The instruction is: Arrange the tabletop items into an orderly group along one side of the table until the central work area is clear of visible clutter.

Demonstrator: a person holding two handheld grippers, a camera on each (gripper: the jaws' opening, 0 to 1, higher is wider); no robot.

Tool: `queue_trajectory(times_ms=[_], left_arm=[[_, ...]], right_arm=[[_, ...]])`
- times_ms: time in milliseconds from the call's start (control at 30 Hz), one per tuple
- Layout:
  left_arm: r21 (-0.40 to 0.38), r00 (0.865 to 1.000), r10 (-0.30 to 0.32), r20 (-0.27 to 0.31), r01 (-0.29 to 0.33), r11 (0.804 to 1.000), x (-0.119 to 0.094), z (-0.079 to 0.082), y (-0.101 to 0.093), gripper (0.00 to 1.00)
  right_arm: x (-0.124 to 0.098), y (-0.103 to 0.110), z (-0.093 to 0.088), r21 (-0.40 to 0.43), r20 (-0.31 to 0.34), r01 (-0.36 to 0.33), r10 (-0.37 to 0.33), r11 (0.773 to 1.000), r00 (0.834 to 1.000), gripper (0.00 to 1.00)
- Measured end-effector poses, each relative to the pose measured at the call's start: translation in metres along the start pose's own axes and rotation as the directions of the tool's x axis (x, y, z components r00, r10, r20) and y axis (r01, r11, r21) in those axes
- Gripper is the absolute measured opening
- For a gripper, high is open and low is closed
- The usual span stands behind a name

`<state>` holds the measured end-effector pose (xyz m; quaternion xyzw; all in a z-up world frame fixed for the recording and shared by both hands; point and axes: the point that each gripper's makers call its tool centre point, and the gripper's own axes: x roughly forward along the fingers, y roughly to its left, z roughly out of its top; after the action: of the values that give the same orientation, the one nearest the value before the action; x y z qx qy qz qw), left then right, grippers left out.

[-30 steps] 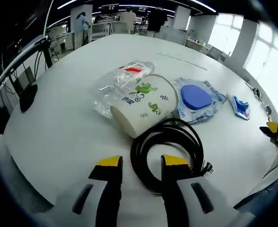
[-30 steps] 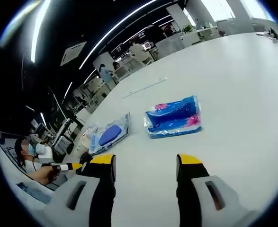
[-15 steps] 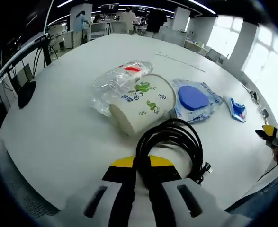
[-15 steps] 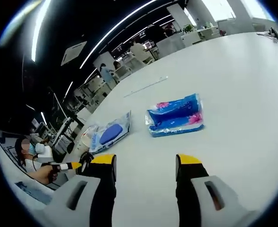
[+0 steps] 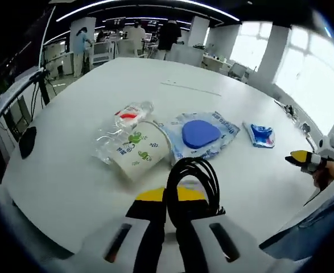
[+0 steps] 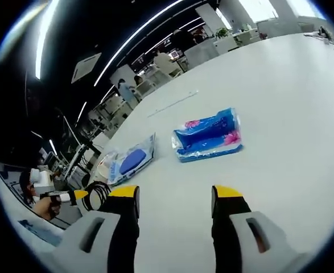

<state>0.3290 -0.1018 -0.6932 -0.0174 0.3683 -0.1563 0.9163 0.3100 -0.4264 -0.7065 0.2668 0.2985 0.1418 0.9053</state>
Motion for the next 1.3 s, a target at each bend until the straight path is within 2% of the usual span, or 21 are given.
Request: queue_trajectory(times_ms=[133, 200, 333, 433, 500, 600, 700, 767, 833, 900, 1033, 1067, 1133, 1233, 1300], left_arm=[[0.069, 0.999, -0.033, 0.029, 0.031, 0.997, -0.006, 0.018, -0.016, 0.01], [0.148, 0.997, -0.058, 0.059, 0.049, 0.988, -0.010, 0.031, -0.026, 0.01], [0.270, 0.993, -0.098, 0.070, 0.076, 0.960, -0.015, 0.049, -0.051, 0.01], [0.283, 0.985, -0.146, 0.092, 0.114, 0.952, -0.016, 0.061, -0.066, 0.01], [0.286, 0.976, -0.185, 0.113, 0.146, 0.947, -0.018, 0.069, -0.078, 0.01], [0.319, 0.949, -0.273, 0.158, 0.213, 0.923, -0.022, 0.083, -0.099, 0.01], [0.309, 0.934, -0.316, 0.164, 0.256, 0.916, -0.023, 0.089, -0.114, 0.01], [0.327, 0.922, -0.347, 0.173, 0.279, 0.903, -0.023, 0.092, -0.123, 0.01], [0.338, 0.913, -0.369, 0.174, 0.296, 0.893, -0.023, 0.092, -0.131, 0.01], [0.346, 0.906, -0.389, 0.168, 0.315, 0.884, -0.022, 0.091, -0.138, 0.01], [0.357, 0.882, -0.441, 0.168, 0.362, 0.861, -0.025, 0.090, -0.153, 0.01], [0.361, 0.869, -0.464, 0.173, 0.382, 0.850, -0.027, 0.091, -0.159, 0.01], [0.357, 0.851, -0.493, 0.180, 0.410, 0.839, -0.029, 0.091, -0.166, 0.01], [0.333, 0.839, -0.511, 0.186, 0.435, 0.836, -0.030, 0.089, -0.170, 0.01], [0.321, 0.837, -0.514, 0.186, 0.443, 0.837, -0.029, 0.087, -0.170, 0.01]], right_arm=[[0.002, 0.003, 0.000, 0.003, 0.001, -0.014, 0.014, 1.000, 1.000, 0.52], [0.004, 0.006, 0.000, 0.011, -0.001, -0.028, 0.028, 1.000, 1.000, 0.54], [0.008, 0.010, -0.003, 0.022, -0.008, -0.051, 0.051, 0.998, 0.999, 0.60], [0.009, 0.019, -0.003, 0.022, -0.011, -0.085, 0.086, 0.996, 0.996, 0.63], [0.009, 0.026, -0.001, 0.021, -0.002, -0.117, 0.117, 0.993, 0.993, 0.66], [0.010, 0.042, 0.000, 0.032, 0.006, -0.189, 0.189, 0.981, 0.982, 0.68], [0.013, 0.062, 0.003, 0.066, 0.026, -0.274, 0.273, 0.959, 0.962, 0.72], [0.011, 0.080, 0.005, 0.083, 0.030, -0.343, 0.342, 0.936, 0.939, 0.72], [0.007, 0.103, 0.006, 0.104, 0.038, -0.428, 0.426, 0.898, 0.904, 0.71], [0.005, 0.115, 0.006, 0.116, 0.050, -0.466, 0.464, 0.877, 0.885, 0.71], [0.005, 0.122, 0.003, 0.127, 0.052, -0.488, 0.486, 0.863, 0.872, 0.70], [0.006, 0.122, 0.001, 0.141, 0.051, -0.492, 0.490, 0.859, 0.870, 0.69], [0.007, 0.125, -0.004, 0.161, 0.044, -0.505, 0.505, 0.848, 0.862, 0.68], [0.004, 0.133, -0.010, 0.169, 0.026, -0.535, 0.538, 0.828, 0.842, 0.57], [0.000, 0.142, -0.011, 0.173, 0.025, -0.572, 0.577, 0.802, 0.817, 0.40]])
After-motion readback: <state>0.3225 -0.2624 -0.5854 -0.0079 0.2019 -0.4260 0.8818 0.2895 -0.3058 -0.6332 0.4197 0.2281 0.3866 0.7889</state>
